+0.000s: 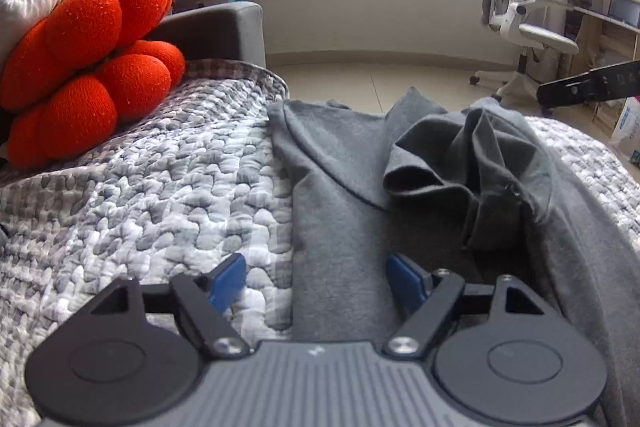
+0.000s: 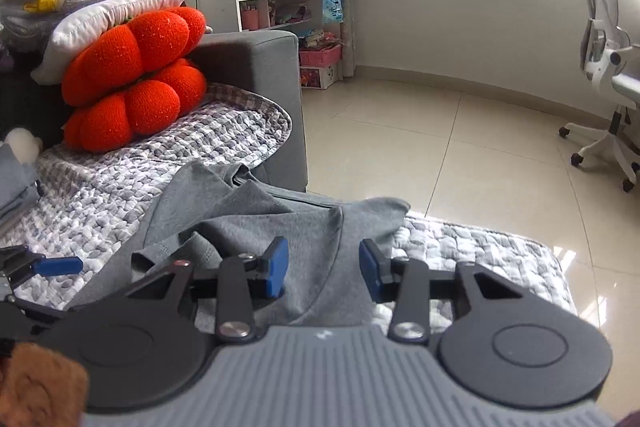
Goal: Fold clothes
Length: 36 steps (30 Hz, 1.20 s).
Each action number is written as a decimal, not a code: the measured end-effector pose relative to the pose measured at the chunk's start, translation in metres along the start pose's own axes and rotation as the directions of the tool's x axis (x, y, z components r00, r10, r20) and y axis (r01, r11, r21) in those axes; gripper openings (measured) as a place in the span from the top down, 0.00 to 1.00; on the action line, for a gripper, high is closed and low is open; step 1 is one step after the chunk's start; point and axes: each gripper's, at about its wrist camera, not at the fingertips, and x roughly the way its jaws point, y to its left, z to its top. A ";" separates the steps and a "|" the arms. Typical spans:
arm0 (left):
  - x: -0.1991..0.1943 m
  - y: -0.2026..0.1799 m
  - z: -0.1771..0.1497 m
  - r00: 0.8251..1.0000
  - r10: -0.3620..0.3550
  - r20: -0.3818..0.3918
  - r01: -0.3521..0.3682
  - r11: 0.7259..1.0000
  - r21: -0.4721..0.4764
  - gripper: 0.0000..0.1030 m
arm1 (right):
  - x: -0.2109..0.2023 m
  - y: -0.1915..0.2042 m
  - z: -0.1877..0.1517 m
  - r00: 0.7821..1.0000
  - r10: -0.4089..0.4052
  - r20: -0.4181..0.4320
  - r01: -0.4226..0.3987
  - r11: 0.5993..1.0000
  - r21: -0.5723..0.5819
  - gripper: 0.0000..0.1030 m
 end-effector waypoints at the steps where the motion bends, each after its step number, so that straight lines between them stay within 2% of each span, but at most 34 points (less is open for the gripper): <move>1: 0.000 0.000 -0.001 1.000 0.001 0.001 -0.001 1.000 -0.004 0.20 | 0.006 -0.001 0.002 1.000 0.000 -0.009 0.000 1.000 -0.012 0.58; 5: -0.001 0.000 -0.003 1.000 0.008 0.006 -0.008 1.000 -0.015 0.18 | 0.027 0.003 0.010 0.999 -0.006 -0.039 0.003 0.997 -0.078 0.57; 9: 0.000 0.003 -0.004 1.000 -0.003 0.008 0.003 0.999 -0.039 0.18 | 0.050 0.009 0.016 0.999 -0.006 -0.042 0.000 0.990 -0.141 0.37; 12: 0.001 0.007 -0.005 1.000 -0.020 0.007 0.020 0.998 -0.060 0.18 | 0.074 0.009 0.012 0.994 -0.018 -0.105 0.000 0.985 -0.174 0.37; 14: 0.001 0.007 -0.005 1.000 -0.024 0.008 0.024 0.998 -0.061 0.18 | 0.088 0.010 0.006 0.990 -0.029 -0.141 0.000 0.980 -0.198 0.46; 15: 0.001 0.007 -0.005 1.000 -0.025 0.008 0.025 0.998 -0.061 0.18 | 0.090 0.010 0.002 0.990 -0.028 -0.138 0.000 0.980 -0.201 0.57; 17: 0.001 0.007 -0.006 1.000 -0.030 0.010 0.030 0.997 -0.064 0.18 | 0.086 0.010 0.002 0.994 -0.011 -0.112 -0.010 0.984 -0.178 0.86; 18: 0.001 0.008 -0.006 0.999 -0.033 0.010 0.033 0.997 -0.066 0.18 | 0.084 0.010 0.004 0.995 -0.028 -0.096 0.011 0.985 -0.173 0.95; 22: 0.001 0.009 -0.006 0.999 -0.039 0.013 0.039 0.997 -0.069 0.18 | 0.078 0.007 0.012 0.994 -0.105 -0.037 0.099 0.986 -0.134 0.96; 25: 0.001 0.009 -0.006 0.999 -0.042 0.014 0.043 0.997 -0.072 0.18 | 0.080 0.003 0.012 0.980 -0.196 -0.019 0.193 0.975 -0.107 0.96; 27: 0.001 0.009 -0.006 0.999 -0.044 0.016 0.045 0.996 -0.075 0.18 | 0.082 0.000 0.010 0.969 -0.248 -0.012 0.246 0.965 -0.086 0.96; 29: 0.001 0.009 -0.006 0.999 -0.045 0.016 0.046 0.996 -0.076 0.18 | 0.083 -0.002 0.008 0.977 -0.215 -0.016 0.213 0.975 -0.058 0.96; 32: 0.001 0.009 -0.006 0.999 -0.048 0.017 0.049 0.996 -0.077 0.18 | 0.081 -0.005 0.012 0.992 -0.123 -0.032 0.121 0.991 -0.054 0.93; 33: 0.001 0.010 -0.007 0.999 -0.049 0.017 0.050 0.996 -0.078 0.18 | 0.080 -0.006 0.013 0.995 -0.091 -0.038 0.089 0.995 -0.052 0.85; 35: 0.000 0.010 -0.007 0.999 -0.051 0.018 0.052 0.996 -0.079 0.18 | 0.076 -0.011 0.021 0.995 -0.097 -0.014 0.096 0.994 -0.042 0.72; 36: 0.000 0.010 -0.007 0.998 -0.052 0.018 0.053 0.995 -0.079 0.18 | 0.074 -0.015 0.026 0.995 -0.096 0.002 0.096 0.995 -0.030 0.59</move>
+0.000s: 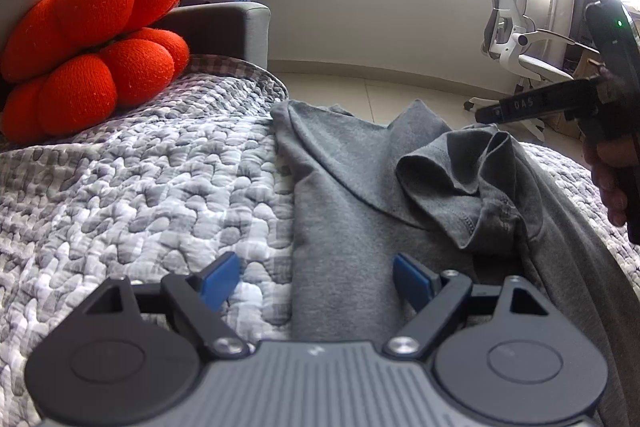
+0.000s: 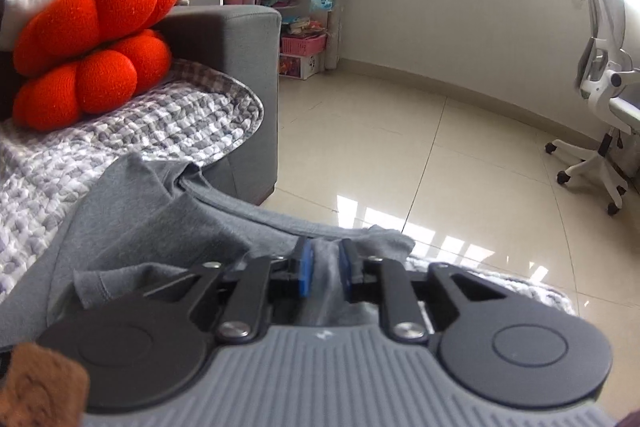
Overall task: Fold clothes
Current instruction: 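Grasp the shirt collar with the right gripper and lift it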
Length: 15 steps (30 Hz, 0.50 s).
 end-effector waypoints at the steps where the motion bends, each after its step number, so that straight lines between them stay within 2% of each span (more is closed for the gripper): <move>1: 0.000 0.000 0.000 1.000 -0.001 0.000 0.001 1.000 0.000 0.18 | 0.000 -0.002 0.003 1.000 0.008 -0.004 -0.008 1.000 0.005 0.58; 3: 0.000 0.000 0.000 1.000 -0.002 0.000 0.002 1.000 -0.001 0.18 | 0.001 -0.005 0.010 1.000 0.025 -0.018 -0.025 1.000 0.014 0.58; 6: 0.000 0.000 0.000 1.000 -0.004 0.000 0.004 1.000 -0.002 0.18 | 0.018 0.009 0.006 0.990 0.065 -0.128 -0.074 0.995 -0.065 0.60; 7: 0.000 0.000 0.000 1.000 -0.005 0.000 0.005 1.000 -0.003 0.18 | 0.027 0.016 0.002 0.981 0.073 -0.177 -0.090 0.992 -0.092 0.77; 8: 0.000 0.000 0.000 1.000 -0.006 0.001 0.006 1.000 -0.004 0.18 | 0.027 0.019 0.000 0.983 0.064 -0.172 -0.083 0.991 -0.105 0.86; 10: 0.000 0.001 0.000 1.000 -0.008 0.002 0.008 1.000 -0.007 0.18 | 0.026 0.025 -0.004 0.989 0.043 -0.142 -0.061 0.990 -0.126 0.92; 13: -0.001 0.001 0.000 1.000 -0.011 0.002 0.011 1.000 -0.008 0.18 | 0.003 0.002 0.005 0.998 0.047 0.038 -0.051 0.992 0.118 0.93; 14: -0.001 0.001 0.000 1.000 -0.012 0.003 0.012 1.000 -0.009 0.18 | 0.000 -0.006 0.006 0.997 0.033 0.071 -0.047 0.979 0.201 0.94; 15: -0.001 0.001 0.000 1.000 -0.013 0.003 0.013 1.000 -0.009 0.18 | 0.002 -0.011 0.005 0.998 0.024 0.062 -0.039 0.968 0.248 0.96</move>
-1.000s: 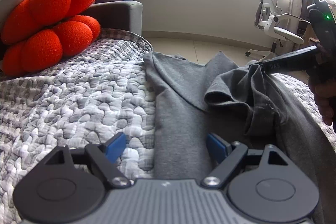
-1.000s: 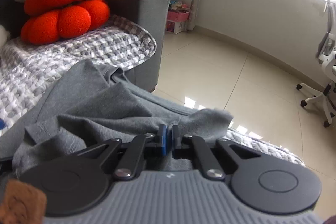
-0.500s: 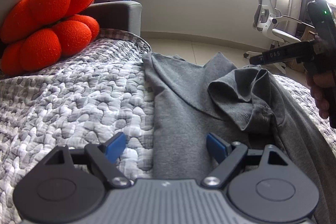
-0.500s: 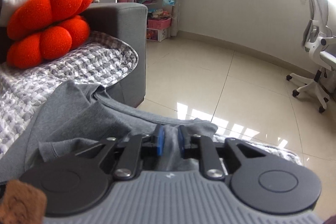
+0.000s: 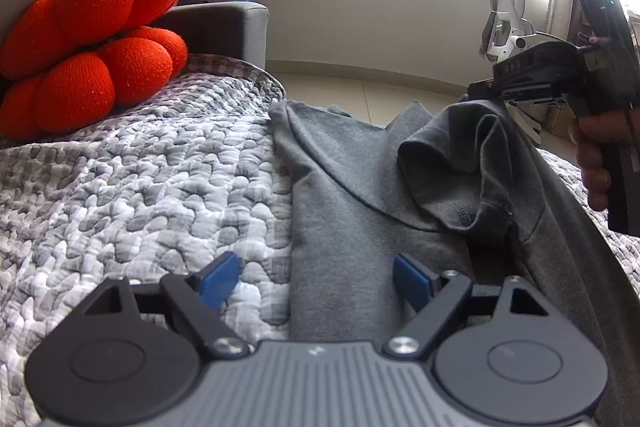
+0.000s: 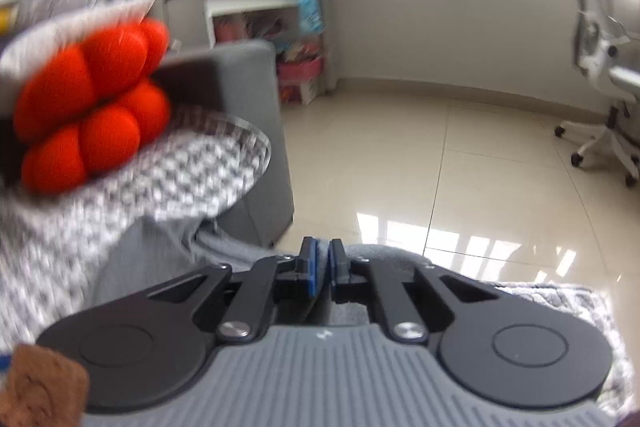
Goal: Fold clothes
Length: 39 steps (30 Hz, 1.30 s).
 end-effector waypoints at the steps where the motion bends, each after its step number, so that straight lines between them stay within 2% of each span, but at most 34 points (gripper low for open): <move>1: 0.000 0.000 0.000 1.000 -0.002 0.001 0.002 1.000 -0.002 0.18 | 0.003 -0.005 0.000 1.000 -0.012 -0.013 0.012 0.999 0.042 0.96; 4: 0.000 0.002 0.000 1.000 -0.007 0.003 0.008 1.000 -0.010 0.18 | 0.021 0.002 -0.009 0.989 -0.089 -0.115 0.086 0.996 -0.031 0.94; 5: 0.000 0.002 0.000 1.000 -0.009 0.004 0.009 1.000 -0.013 0.18 | 0.020 0.006 -0.011 0.988 -0.089 -0.123 0.081 0.995 -0.064 0.93; 7: 0.000 0.003 0.000 1.000 -0.012 0.005 0.012 1.000 -0.016 0.18 | 0.001 0.012 -0.011 0.994 -0.075 -0.075 0.067 0.992 -0.102 0.84; 8: 0.000 0.003 0.000 1.000 -0.012 0.006 0.012 1.000 -0.016 0.18 | -0.009 0.014 -0.010 0.997 -0.058 -0.056 0.052 0.993 -0.106 0.80; 9: 0.000 0.003 0.000 1.000 -0.012 0.006 0.012 1.000 -0.016 0.18 | -0.018 0.018 -0.010 0.999 -0.016 -0.051 0.010 0.994 -0.111 0.65; 10: 0.000 0.002 0.000 1.000 -0.012 0.006 0.012 1.000 -0.016 0.18 | -0.027 0.022 -0.010 0.998 0.031 -0.048 -0.036 0.992 -0.118 0.56; 11: 0.000 0.002 0.000 1.000 -0.012 0.006 0.012 1.000 -0.017 0.18 | -0.035 0.029 -0.011 0.995 0.086 -0.058 -0.093 0.985 -0.144 0.55; 13: 0.000 0.002 -0.001 1.000 -0.012 0.006 0.012 1.000 -0.017 0.18 | -0.046 0.051 -0.017 0.982 0.166 -0.091 -0.185 0.944 -0.273 0.55; 15: 0.000 0.002 -0.001 1.000 -0.013 0.007 0.013 1.000 -0.017 0.18 | -0.051 0.078 -0.023 0.978 0.169 -0.121 -0.204 0.884 -0.421 0.55; 18: -0.001 0.002 -0.001 1.000 -0.014 0.007 0.014 1.000 -0.020 0.18 | -0.043 0.110 -0.037 0.971 0.107 -0.212 -0.214 0.778 -0.591 0.55; 20: -0.001 0.002 -0.001 1.000 -0.015 0.007 0.015 1.000 -0.021 0.18 | -0.029 0.118 -0.044 0.961 0.047 -0.273 -0.218 0.739 -0.638 0.57; 21: -0.001 0.002 -0.001 1.000 -0.016 0.007 0.016 1.000 -0.022 0.18 | -0.023 0.119 -0.048 0.959 0.001 -0.284 -0.195 0.732 -0.653 0.62; 23: -0.001 0.003 -0.001 1.000 -0.017 0.008 0.017 1.000 -0.024 0.18 | -0.015 0.118 -0.046 0.968 -0.051 -0.247 -0.127 0.749 -0.650 0.70; 24: -0.001 0.003 -0.001 1.000 -0.018 0.009 0.018 1.000 -0.024 0.18 | -0.012 0.117 -0.045 0.971 -0.076 -0.227 -0.092 0.757 -0.647 0.80; 25: -0.001 0.003 -0.001 1.000 -0.019 0.009 0.019 0.999 -0.026 0.18 | -0.008 0.116 -0.044 0.973 -0.102 -0.207 -0.057 0.765 -0.642 0.85; 28: -0.001 0.004 -0.001 1.000 -0.023 0.011 0.023 0.999 -0.031 0.18 | -0.023 0.117 -0.028 0.997 -0.026 -0.079 -0.021 0.837 -0.547 0.85; 32: -0.002 0.005 -0.001 0.999 -0.029 0.014 0.029 0.999 -0.039 0.18 | -0.035 0.121 -0.013 0.997 0.079 0.021 -0.061 0.894 -0.443 0.84; 33: -0.002 0.005 -0.001 0.999 -0.030 0.015 0.031 0.999 -0.041 0.18 | -0.035 0.120 -0.009 0.995 0.104 0.005 -0.093 0.906 -0.413 0.76; 34: -0.002 0.005 -0.001 0.999 -0.032 0.015 0.033 0.999 -0.043 0.18 | -0.034 0.120 -0.005 0.991 0.132 -0.015 -0.128 0.916 -0.380 0.74; 36: -0.002 0.006 -0.002 0.999 -0.035 0.017 0.036 0.998 -0.048 0.18 | -0.035 0.118 -0.002 0.990 0.136 -0.038 -0.141 0.924 -0.356 0.73; 38: -0.003 0.006 -0.002 0.999 -0.036 0.017 0.037 0.998 -0.050 0.18 | -0.035 0.118 -0.003 0.990 0.114 -0.080 -0.136 0.912 -0.388 0.68; 39: -0.003 0.006 -0.002 0.999 -0.036 0.017 0.037 0.998 -0.050 0.18 | -0.034 0.118 -0.007 0.985 0.107 -0.135 -0.156 0.891 -0.427 0.68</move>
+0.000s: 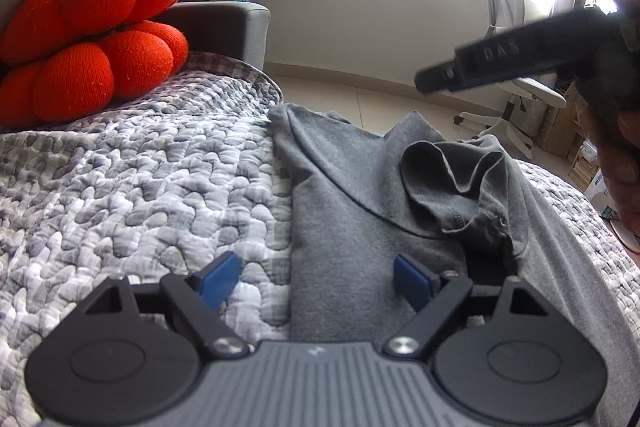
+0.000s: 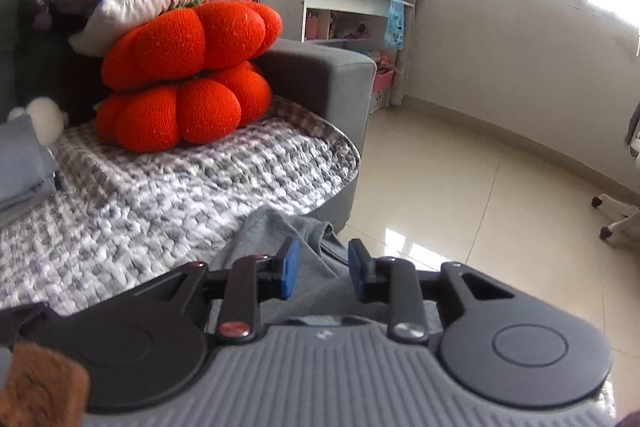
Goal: Fold clothes
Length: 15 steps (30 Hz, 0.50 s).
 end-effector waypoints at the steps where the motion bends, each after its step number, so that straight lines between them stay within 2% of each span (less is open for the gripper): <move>1: 0.000 0.000 0.000 1.000 0.000 0.000 0.000 1.000 0.000 0.18 | 0.002 0.003 -0.005 0.999 0.006 -0.050 -0.009 0.999 -0.051 0.68; 5: 0.000 0.000 0.000 1.000 0.000 0.000 0.000 1.000 0.000 0.18 | 0.011 0.007 -0.030 0.981 -0.054 -0.188 0.022 0.986 -0.166 0.68; 7: 0.000 0.000 0.000 1.000 0.001 0.000 -0.001 1.000 0.001 0.18 | 0.017 0.004 -0.041 0.969 -0.074 -0.235 0.034 0.985 -0.171 0.68; 9: 0.000 0.000 0.000 1.000 0.002 -0.001 -0.002 1.000 0.002 0.18 | 0.021 0.003 -0.048 0.967 -0.081 -0.242 0.036 0.982 -0.184 0.68; 11: 0.000 0.000 0.000 1.000 0.002 -0.001 -0.002 1.000 0.002 0.18 | 0.021 0.001 -0.050 0.972 -0.077 -0.223 0.037 0.984 -0.175 0.76; 12: 0.000 0.000 0.000 1.000 0.002 -0.001 -0.002 1.000 0.002 0.18 | 0.021 0.000 -0.048 0.975 -0.082 -0.206 0.049 0.986 -0.160 0.89; 13: 0.000 0.000 0.000 1.000 0.002 0.000 -0.002 1.000 0.002 0.18 | 0.021 -0.002 -0.046 0.978 -0.089 -0.186 0.063 0.988 -0.143 0.93; 15: 0.000 0.000 0.000 1.000 0.002 0.000 -0.002 1.000 0.002 0.18 | 0.016 -0.004 -0.041 0.986 -0.109 -0.127 0.096 0.990 -0.106 0.94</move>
